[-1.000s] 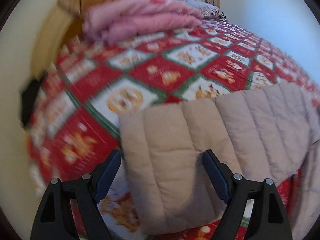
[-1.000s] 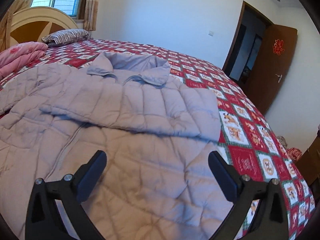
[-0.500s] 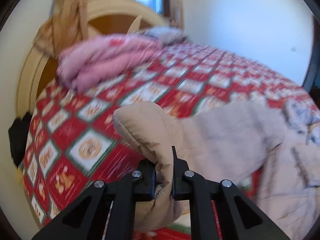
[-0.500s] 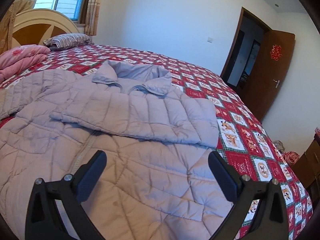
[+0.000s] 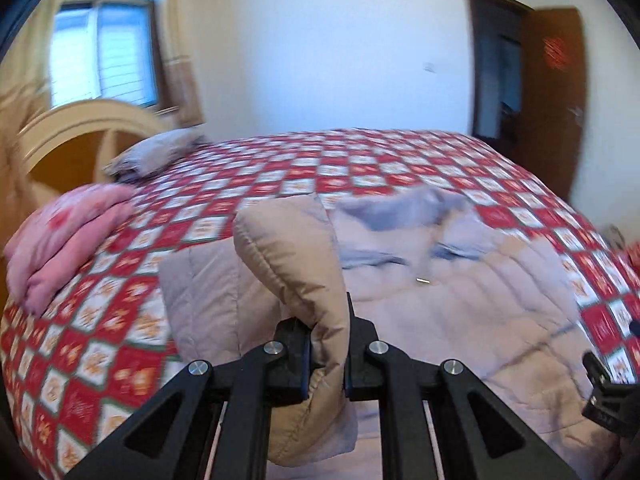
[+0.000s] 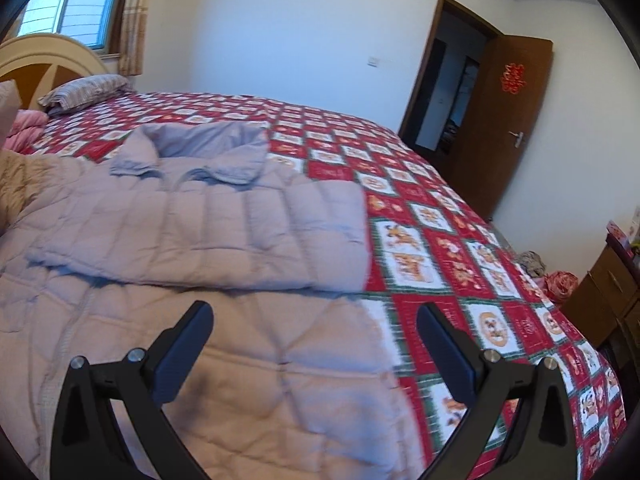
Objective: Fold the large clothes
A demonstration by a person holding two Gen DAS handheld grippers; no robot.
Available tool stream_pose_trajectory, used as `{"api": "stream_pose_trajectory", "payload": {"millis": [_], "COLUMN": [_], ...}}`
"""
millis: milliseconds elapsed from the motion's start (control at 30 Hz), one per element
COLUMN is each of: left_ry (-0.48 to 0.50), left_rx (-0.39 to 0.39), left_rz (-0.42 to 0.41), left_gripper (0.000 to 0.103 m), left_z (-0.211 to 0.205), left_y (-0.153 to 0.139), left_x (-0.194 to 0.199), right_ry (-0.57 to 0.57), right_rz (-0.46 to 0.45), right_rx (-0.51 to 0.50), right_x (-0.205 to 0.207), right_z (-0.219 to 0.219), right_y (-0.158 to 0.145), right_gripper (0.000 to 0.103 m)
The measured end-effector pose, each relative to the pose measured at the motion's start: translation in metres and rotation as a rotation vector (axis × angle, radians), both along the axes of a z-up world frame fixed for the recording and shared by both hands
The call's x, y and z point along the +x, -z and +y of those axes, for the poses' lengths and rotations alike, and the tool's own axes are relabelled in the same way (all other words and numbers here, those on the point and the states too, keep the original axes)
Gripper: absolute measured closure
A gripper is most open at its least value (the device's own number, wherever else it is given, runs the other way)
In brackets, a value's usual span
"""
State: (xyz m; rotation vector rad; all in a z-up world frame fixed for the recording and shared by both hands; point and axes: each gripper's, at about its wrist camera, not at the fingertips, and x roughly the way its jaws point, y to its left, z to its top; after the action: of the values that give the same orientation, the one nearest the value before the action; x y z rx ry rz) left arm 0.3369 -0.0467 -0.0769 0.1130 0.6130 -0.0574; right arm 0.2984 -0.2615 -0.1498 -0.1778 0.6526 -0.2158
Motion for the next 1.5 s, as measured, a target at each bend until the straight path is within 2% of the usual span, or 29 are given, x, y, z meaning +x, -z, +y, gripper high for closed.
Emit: {"api": "stream_pose_trajectory", "payload": {"millis": [67, 133, 167, 200, 267, 300, 467, 533, 700, 833, 967, 1133, 1200, 1300, 1367, 1500], "left_ry": [0.023, 0.063, 0.068, 0.065, 0.049, 0.050, 0.045, 0.018, -0.097, -0.224, -0.324, -0.347, -0.345, -0.334, -0.326, -0.324], "left_rx": [0.017, 0.038, 0.042, 0.042, 0.036, 0.032, 0.091, 0.128, 0.146, 0.133, 0.091, 0.040, 0.031, 0.019, 0.007, 0.007], "left_rz": [-0.003, 0.018, 0.030, 0.023, -0.025, -0.047, -0.084, -0.087, -0.031, 0.016, 0.079, 0.150, 0.159, 0.160, 0.161, 0.158], "left_gripper": [0.091, 0.081, 0.064, 0.041, 0.022, 0.019, 0.015, 0.015, 0.015, 0.015, 0.015, 0.015, 0.015, 0.015, 0.015, 0.015], "left_z": [-0.026, -0.052, -0.061, -0.068, -0.076, -0.079, -0.082, -0.067, -0.011, 0.045, 0.089, 0.112, 0.113, 0.115, 0.117, 0.123], "left_y": [0.004, 0.012, 0.016, 0.018, 0.016, 0.015, 0.013, 0.017, 0.038, 0.057, 0.079, 0.110, 0.116, 0.117, 0.116, 0.115], "left_x": [0.002, 0.007, 0.008, 0.008, 0.002, -0.002, -0.007, -0.004, 0.007, 0.015, 0.024, 0.029, 0.028, 0.026, 0.025, 0.022], "right_ry": [0.023, 0.037, 0.045, 0.049, 0.054, 0.059, 0.076, 0.070, 0.035, -0.011, -0.109, -0.197, -0.219, -0.242, -0.251, -0.261], "right_rz": [-0.003, -0.002, 0.000, 0.003, 0.009, 0.013, 0.027, 0.026, 0.015, 0.015, 0.039, 0.092, 0.158, 0.265, 0.275, 0.186], "right_rx": [0.016, 0.032, 0.038, 0.047, 0.060, 0.065, 0.101, 0.100, 0.094, 0.135, 0.220, 0.332, 0.379, 0.451, 0.449, 0.413], "right_x": [0.000, -0.001, -0.001, -0.002, -0.002, -0.002, -0.003, -0.002, -0.001, 0.006, 0.019, 0.048, 0.064, 0.083, 0.085, 0.066], "right_z": [-0.014, -0.025, -0.031, -0.036, -0.042, -0.045, -0.056, -0.054, -0.040, -0.021, 0.011, 0.053, 0.068, 0.082, 0.087, 0.081], "right_y": [-0.001, 0.001, 0.002, 0.003, 0.007, 0.009, 0.015, 0.013, 0.005, -0.002, -0.010, -0.005, 0.008, 0.030, 0.034, 0.012], "right_gripper": [0.000, 0.000, 0.000, 0.000, 0.000, 0.000, 0.000, 0.000, 0.000, 0.000, 0.000, 0.002, 0.013, 0.042, 0.090, 0.094]}}
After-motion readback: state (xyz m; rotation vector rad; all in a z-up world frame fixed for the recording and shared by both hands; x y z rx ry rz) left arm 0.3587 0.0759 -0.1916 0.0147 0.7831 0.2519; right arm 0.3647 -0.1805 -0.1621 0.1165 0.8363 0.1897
